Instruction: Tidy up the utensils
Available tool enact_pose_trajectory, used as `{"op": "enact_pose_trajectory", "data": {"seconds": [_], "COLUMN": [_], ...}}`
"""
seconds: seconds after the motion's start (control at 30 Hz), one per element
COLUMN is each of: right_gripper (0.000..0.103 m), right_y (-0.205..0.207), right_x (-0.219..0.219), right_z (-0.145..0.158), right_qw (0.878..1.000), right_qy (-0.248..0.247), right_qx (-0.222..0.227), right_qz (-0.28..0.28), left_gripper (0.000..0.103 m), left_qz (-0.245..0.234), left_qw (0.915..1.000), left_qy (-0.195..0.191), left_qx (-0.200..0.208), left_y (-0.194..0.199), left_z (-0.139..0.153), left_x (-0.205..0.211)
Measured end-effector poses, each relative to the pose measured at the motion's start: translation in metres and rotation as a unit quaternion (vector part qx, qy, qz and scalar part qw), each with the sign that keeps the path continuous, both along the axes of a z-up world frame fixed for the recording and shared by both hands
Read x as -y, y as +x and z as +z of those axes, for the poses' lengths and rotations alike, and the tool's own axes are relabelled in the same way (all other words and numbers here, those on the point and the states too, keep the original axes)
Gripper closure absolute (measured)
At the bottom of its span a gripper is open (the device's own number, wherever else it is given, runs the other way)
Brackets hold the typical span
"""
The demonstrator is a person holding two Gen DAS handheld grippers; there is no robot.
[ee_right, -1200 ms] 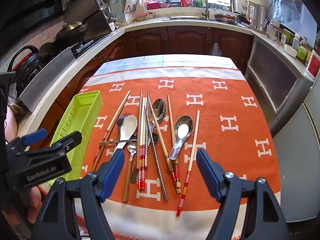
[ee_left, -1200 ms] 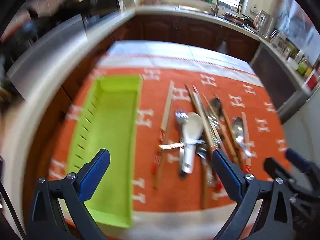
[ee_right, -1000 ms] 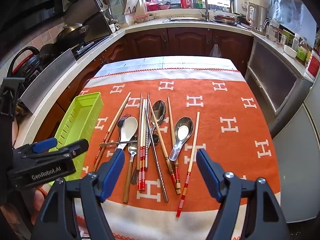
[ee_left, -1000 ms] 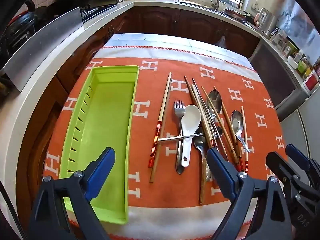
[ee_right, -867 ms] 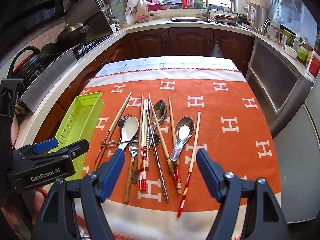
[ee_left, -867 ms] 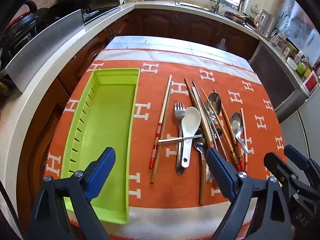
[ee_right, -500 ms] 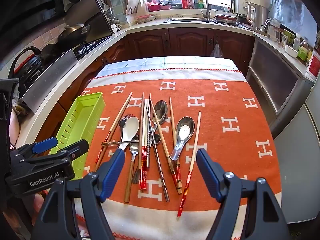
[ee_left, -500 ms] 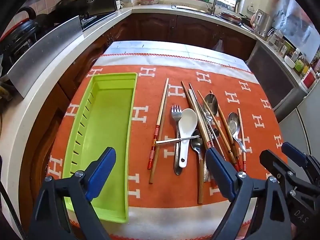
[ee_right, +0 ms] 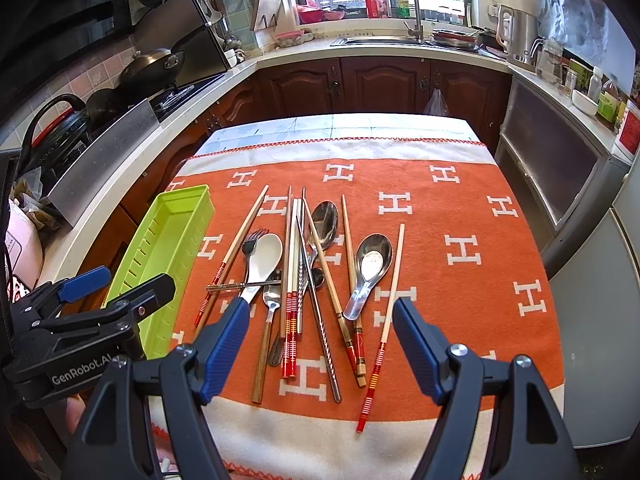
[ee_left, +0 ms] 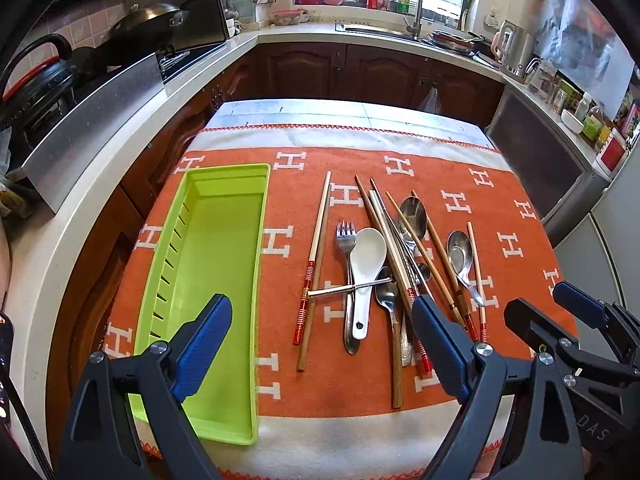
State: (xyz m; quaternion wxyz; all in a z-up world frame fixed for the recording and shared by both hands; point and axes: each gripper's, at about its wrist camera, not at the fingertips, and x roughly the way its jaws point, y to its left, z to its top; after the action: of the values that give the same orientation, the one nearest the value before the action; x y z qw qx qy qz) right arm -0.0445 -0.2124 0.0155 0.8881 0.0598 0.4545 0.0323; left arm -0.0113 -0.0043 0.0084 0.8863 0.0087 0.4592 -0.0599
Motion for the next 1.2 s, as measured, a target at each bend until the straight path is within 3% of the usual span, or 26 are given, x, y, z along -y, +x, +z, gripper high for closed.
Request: {"op": "enact_pose_trajectory", "data": {"seconds": [1.2], "right_gripper": [0.028], "right_y": [-0.015], "right_x": [-0.008], "right_z": [0.009], "right_qw": [1.000], "right_qy": [-0.007], "right_qx": [0.013], "right_qz": [0.003], "left_gripper": [0.012], "left_qz": [-0.006], "left_qw": [1.0000], "left_qy": [0.001], "left_qx": [-0.001], "left_y": [-0.016], "left_z": [0.004], "left_x": [-0.002]}}
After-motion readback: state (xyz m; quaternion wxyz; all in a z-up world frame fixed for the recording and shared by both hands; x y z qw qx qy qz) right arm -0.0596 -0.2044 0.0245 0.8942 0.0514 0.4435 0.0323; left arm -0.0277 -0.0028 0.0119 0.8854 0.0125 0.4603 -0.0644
